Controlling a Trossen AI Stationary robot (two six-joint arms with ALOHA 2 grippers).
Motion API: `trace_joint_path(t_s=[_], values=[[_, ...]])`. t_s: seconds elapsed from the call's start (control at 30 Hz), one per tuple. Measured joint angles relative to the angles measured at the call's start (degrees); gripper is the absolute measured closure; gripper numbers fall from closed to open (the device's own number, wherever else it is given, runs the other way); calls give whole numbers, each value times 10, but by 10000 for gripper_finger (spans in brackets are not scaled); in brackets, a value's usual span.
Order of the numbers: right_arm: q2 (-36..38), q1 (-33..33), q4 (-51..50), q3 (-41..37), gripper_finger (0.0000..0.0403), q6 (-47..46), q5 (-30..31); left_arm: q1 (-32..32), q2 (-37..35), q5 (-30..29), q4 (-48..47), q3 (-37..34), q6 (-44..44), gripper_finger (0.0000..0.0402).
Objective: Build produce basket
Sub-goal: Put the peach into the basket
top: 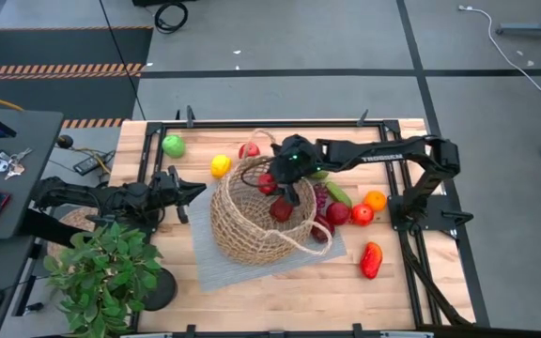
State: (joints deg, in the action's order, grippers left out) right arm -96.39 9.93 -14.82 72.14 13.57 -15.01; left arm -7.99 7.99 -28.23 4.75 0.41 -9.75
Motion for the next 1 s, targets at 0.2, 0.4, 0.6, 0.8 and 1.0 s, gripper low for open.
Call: trace_joint_path(t_s=[0.2, 0.4, 0.6, 0.8, 1.0], values=[[-21, -2, -36, 45, 118, -13, 4, 0, 0, 0, 0, 0, 0, 367], [-20, -3, -44, 49, 117, -31, 2, 0, 0, 0, 0, 0, 0, 367], [-20, -13, -71, 49, 117, -23, 1, 0, 0, 0, 0, 0, 0, 361], [-20, -11, -114, 49, 117, -9, 3, 0, 0, 0, 0, 0, 0, 368], [-20, -10, -152, 49, 101, 1, 4, 0, 0, 0, 0, 0, 0, 366]])
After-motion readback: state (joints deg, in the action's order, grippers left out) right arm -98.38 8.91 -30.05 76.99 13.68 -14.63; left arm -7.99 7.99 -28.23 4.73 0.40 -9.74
